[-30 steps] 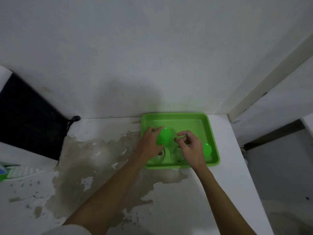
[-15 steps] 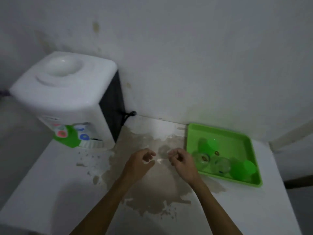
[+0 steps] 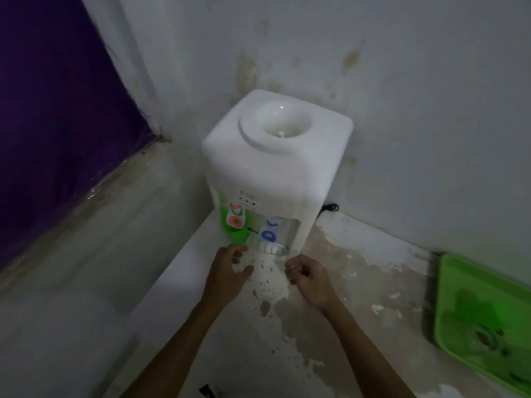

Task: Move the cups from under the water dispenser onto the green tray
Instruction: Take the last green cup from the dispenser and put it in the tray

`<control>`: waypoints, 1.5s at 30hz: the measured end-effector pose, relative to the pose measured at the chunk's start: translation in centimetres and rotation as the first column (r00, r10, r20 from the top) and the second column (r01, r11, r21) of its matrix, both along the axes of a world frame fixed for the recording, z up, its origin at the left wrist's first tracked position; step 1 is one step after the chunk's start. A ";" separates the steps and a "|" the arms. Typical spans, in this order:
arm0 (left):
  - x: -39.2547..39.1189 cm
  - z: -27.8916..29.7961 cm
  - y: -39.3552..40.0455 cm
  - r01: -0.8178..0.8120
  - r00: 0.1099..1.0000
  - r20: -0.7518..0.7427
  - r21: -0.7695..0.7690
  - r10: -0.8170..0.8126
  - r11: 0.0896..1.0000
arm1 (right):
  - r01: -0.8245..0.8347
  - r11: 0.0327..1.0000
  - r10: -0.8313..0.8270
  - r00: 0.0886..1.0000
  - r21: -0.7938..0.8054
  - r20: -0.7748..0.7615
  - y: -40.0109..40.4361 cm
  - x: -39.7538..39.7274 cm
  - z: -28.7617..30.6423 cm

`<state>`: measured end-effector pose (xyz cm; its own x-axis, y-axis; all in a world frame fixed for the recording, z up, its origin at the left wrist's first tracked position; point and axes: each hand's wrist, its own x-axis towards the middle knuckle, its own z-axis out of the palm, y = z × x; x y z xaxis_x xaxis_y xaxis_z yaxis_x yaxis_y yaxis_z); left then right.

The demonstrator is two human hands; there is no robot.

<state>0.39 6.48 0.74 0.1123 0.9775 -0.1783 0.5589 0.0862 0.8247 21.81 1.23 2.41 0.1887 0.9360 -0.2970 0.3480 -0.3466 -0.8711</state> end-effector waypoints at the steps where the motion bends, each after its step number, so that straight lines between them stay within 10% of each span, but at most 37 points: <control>1: -0.9 -0.3 1.0 -0.042 0.999 -0.005 0.004 0.042 0.999 | -0.010 1.000 0.010 1.000 -0.013 -0.003 0.9 -0.8 -0.2; 30: -3.1 -2.1 3.2 -0.078 0.994 0.069 -0.125 0.087 0.989 | 0.026 0.998 -0.024 0.999 -0.064 0.029 0.8 -1.3 -1.5; 45: 14.1 4.5 -7.5 0.453 0.863 0.276 -0.050 -0.424 0.890 | 0.378 0.873 -0.469 0.825 -0.308 -0.317 -13.5 9.8 1.7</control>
<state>14.48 -1.02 5.25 0.5799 0.7923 -0.1894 0.3361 -0.0210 0.9416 31.64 -12.31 4.09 0.3846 0.6889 -0.6144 -0.2106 -0.5826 -0.7850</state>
